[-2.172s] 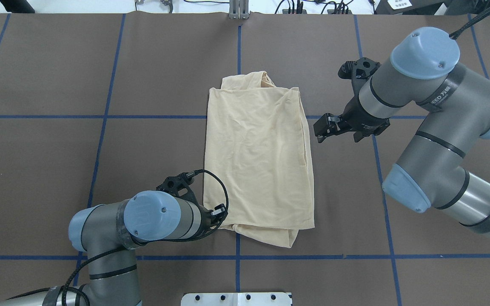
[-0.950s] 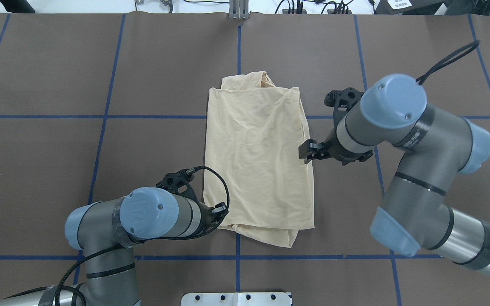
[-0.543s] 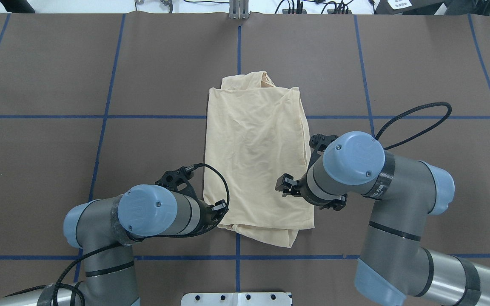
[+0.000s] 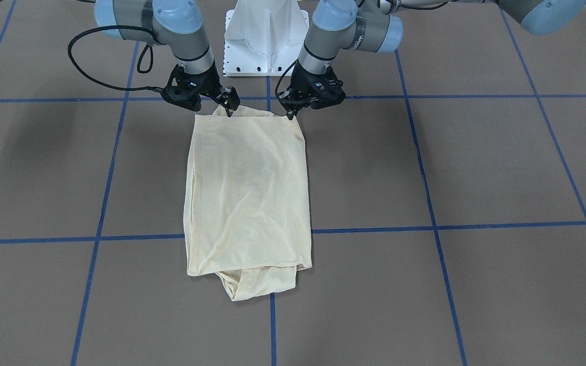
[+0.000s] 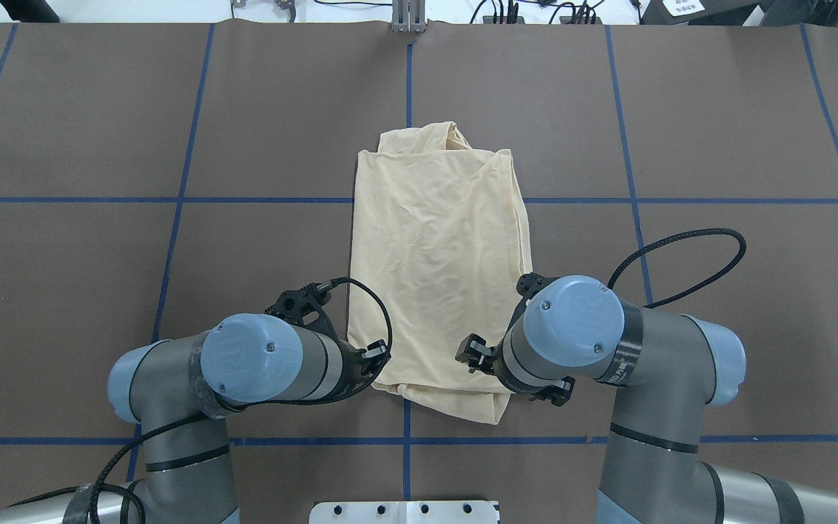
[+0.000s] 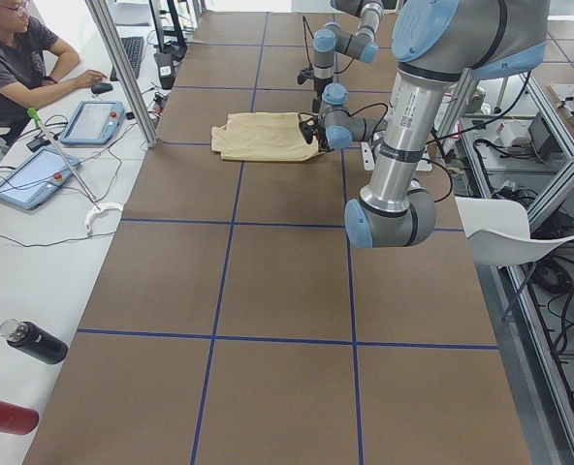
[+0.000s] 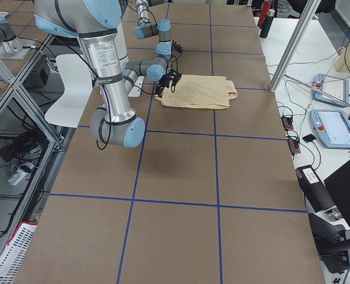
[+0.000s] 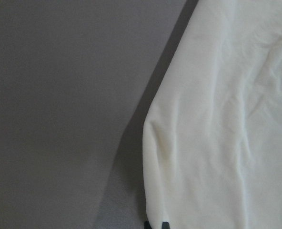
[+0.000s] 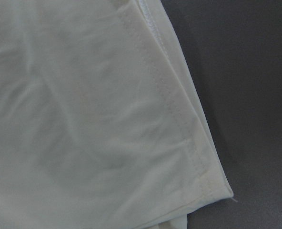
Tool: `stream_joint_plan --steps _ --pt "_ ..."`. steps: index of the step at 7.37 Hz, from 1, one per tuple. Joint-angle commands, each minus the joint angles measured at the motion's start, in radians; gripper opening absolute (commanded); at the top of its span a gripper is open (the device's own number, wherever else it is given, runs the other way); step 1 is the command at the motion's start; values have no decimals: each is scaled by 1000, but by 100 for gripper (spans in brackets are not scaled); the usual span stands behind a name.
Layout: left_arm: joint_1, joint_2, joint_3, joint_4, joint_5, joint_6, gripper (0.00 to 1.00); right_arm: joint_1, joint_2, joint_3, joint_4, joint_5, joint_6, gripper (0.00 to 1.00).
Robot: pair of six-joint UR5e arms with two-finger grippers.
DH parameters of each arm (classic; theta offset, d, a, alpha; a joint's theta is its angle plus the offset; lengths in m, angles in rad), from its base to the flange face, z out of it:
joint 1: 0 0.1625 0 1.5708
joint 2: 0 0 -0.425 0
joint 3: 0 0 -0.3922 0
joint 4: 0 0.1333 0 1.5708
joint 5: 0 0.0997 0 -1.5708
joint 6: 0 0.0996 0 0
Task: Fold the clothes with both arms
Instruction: 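Move the right gripper down to the shirt's near side edge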
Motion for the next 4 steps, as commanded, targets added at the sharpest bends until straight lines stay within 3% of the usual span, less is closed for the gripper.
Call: stream_joint_plan --steps 1,4 --pt "0 0 -4 0 0 0 0 -15 21 -43 3 -19 10 100" --pt "0 0 -5 0 0 0 0 -24 11 -87 82 -28 12 99"
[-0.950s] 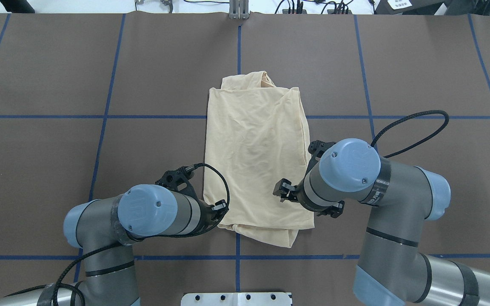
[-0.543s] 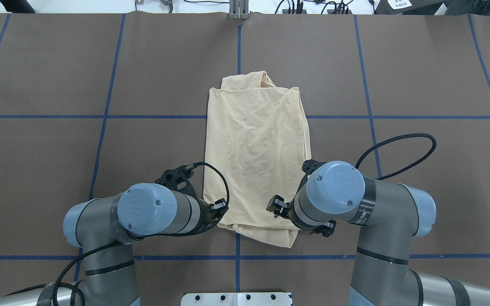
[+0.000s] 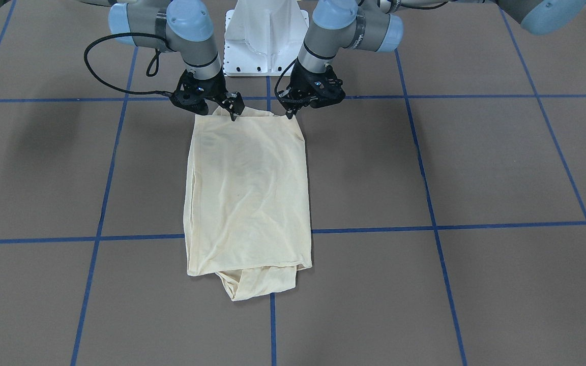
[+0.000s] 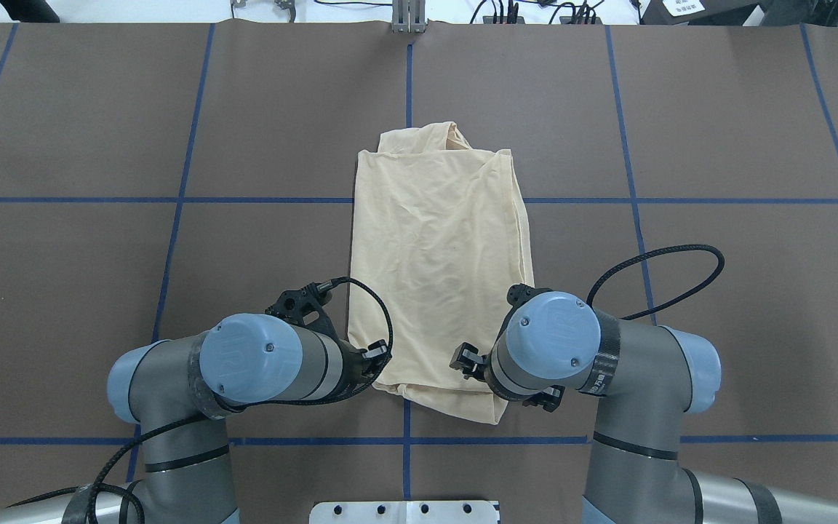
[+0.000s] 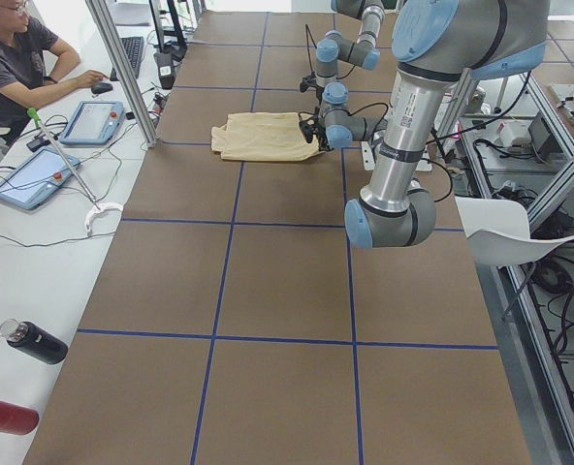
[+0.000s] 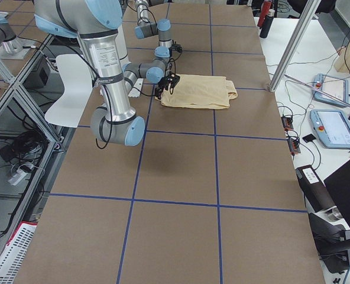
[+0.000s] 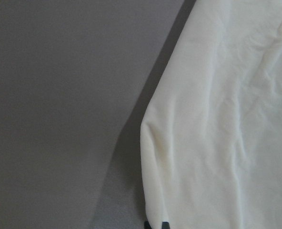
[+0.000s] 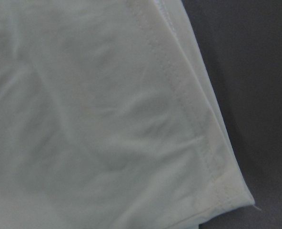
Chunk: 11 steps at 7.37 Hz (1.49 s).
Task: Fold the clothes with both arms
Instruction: 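Grasp the shirt's near corners with both grippers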
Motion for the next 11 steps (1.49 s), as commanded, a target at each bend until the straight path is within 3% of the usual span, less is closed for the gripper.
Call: stream_joint_plan --steps 1,4,6,11 --pt "0 0 0 -2 0 -1 0 0 -4 -32 36 -2 3 99" --pt "0 0 0 -2 0 -1 0 1 -6 -32 36 -2 2 98" --pt "0 0 0 -2 0 -1 0 3 -7 -32 38 -3 3 66" --pt "0 -3 -2 0 0 -1 0 6 -7 -23 36 4 0 68"
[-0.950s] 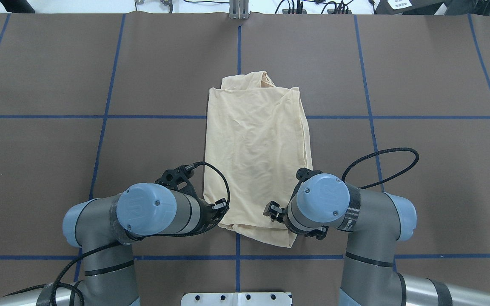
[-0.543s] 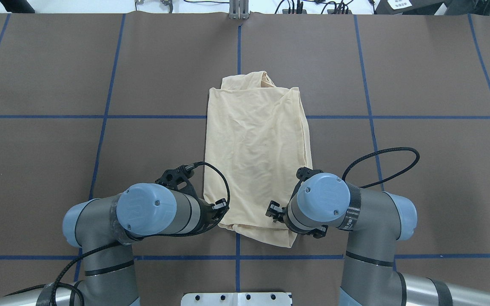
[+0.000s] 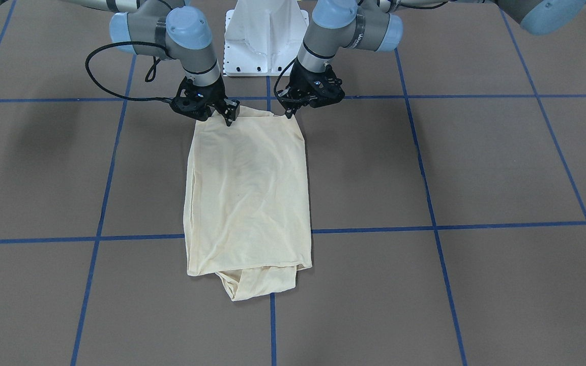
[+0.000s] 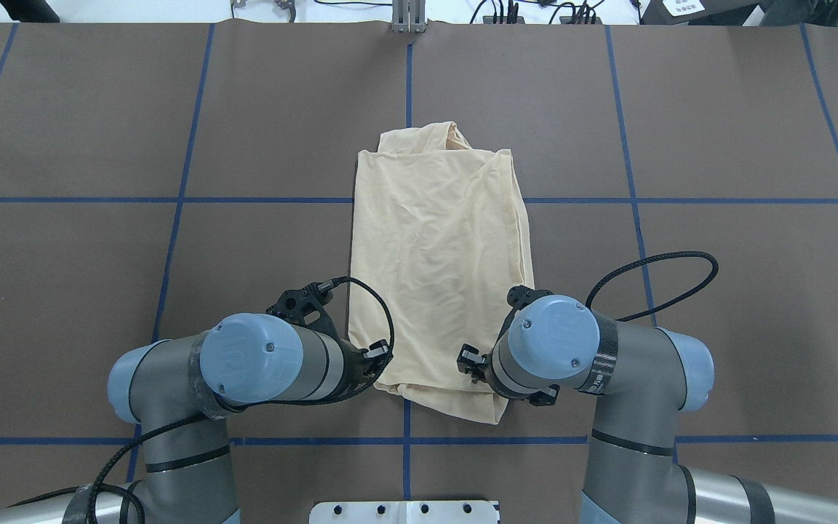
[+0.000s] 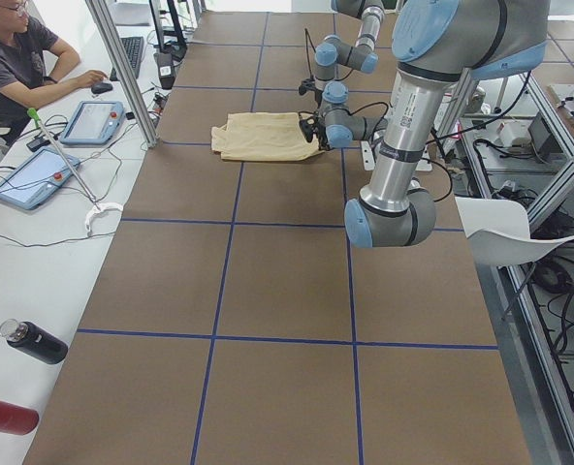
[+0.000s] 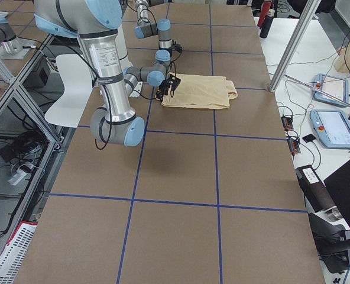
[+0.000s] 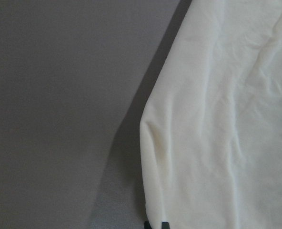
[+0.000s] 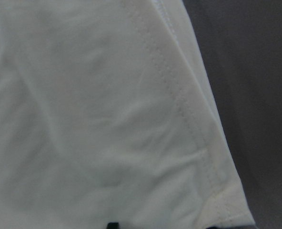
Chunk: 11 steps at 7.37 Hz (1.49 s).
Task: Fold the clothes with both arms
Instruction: 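Grasp the shirt's near corners with both grippers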
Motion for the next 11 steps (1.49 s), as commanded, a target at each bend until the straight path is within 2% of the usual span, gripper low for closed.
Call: stream_joint_plan --steps 1,5,7,9,11 --pt "0 0 -1 0 0 0 0 1 -4 8 0 6 -2 69" --pt "0 0 -1 0 0 0 0 1 -24 4 0 6 -1 83" --pt "0 0 -1 0 0 -2 0 -2 -24 1 -2 4 -1 84" --pt "0 0 -1 0 0 -3 0 -2 -24 1 -2 4 -1 83" --pt "0 0 -1 0 0 -5 0 -2 -24 2 -2 1 1 70"
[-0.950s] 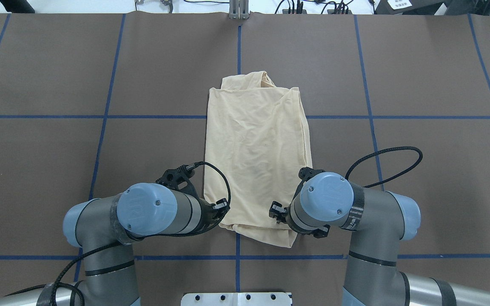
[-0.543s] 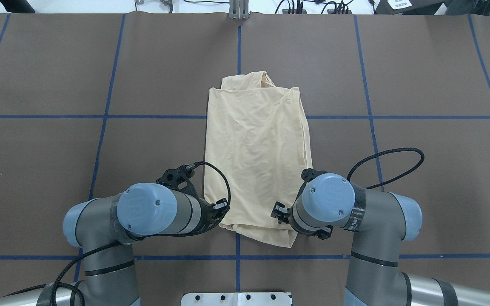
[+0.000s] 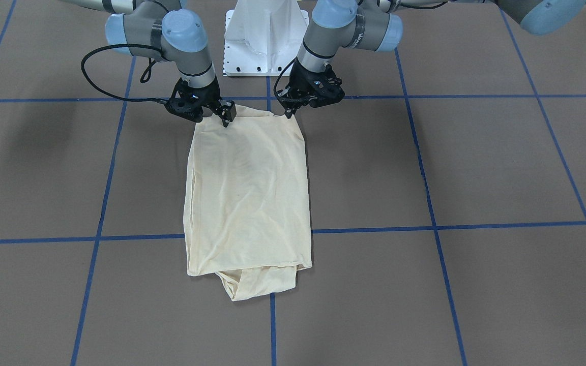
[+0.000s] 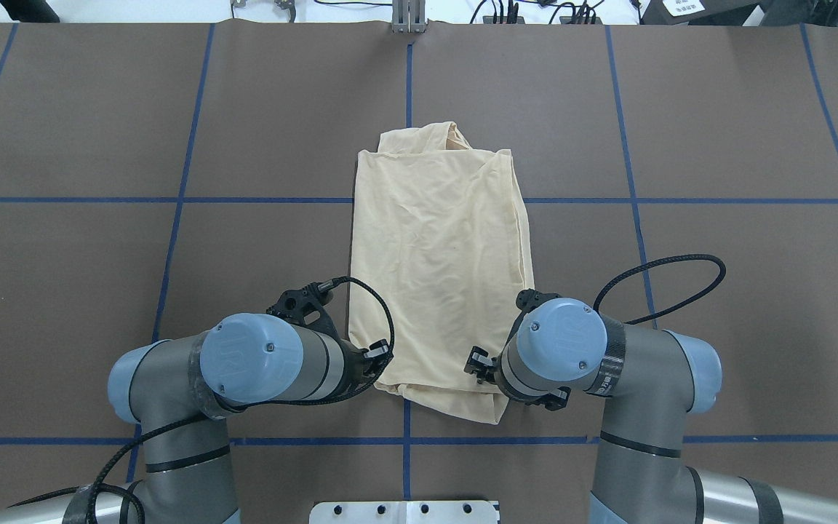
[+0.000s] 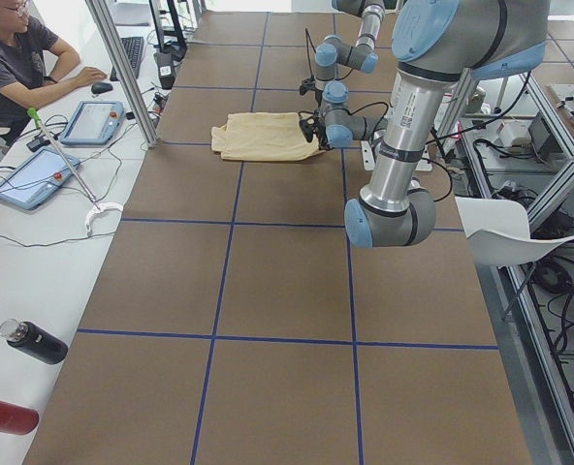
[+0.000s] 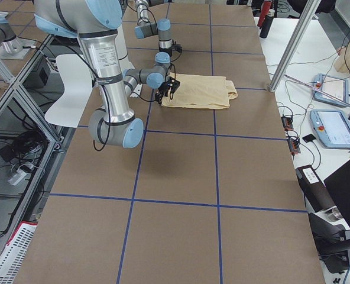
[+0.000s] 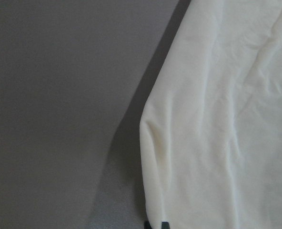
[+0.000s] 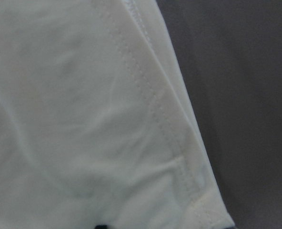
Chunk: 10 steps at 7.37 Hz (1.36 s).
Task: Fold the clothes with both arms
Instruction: 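Grasp the shirt's near corners with both grippers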
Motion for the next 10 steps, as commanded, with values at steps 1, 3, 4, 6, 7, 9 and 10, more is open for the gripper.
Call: stream_joint_plan --steps 1,3,4,6,7,9,10 --pt "0 0 0 0 0 -1 0 0 0 1 0 0 1 58" --pt "0 0 0 0 0 -2 0 1 2 7 -2 3 0 14" --pt "0 0 0 0 2 -2 0 1 3 9 -2 3 -2 0" --pt "0 0 1 0 2 -2 0 14 6 23 -2 7 -5 0" --pt "-2 2 1 0 2 -2 0 20 6 33 -8 9 -5 0" --pt "-2 2 -10 0 0 -2 0 26 6 69 -15 11 -7 0" --pt "-2 8 -46 0 -2 -2 0 26 8 70 -28 11 -7 0"
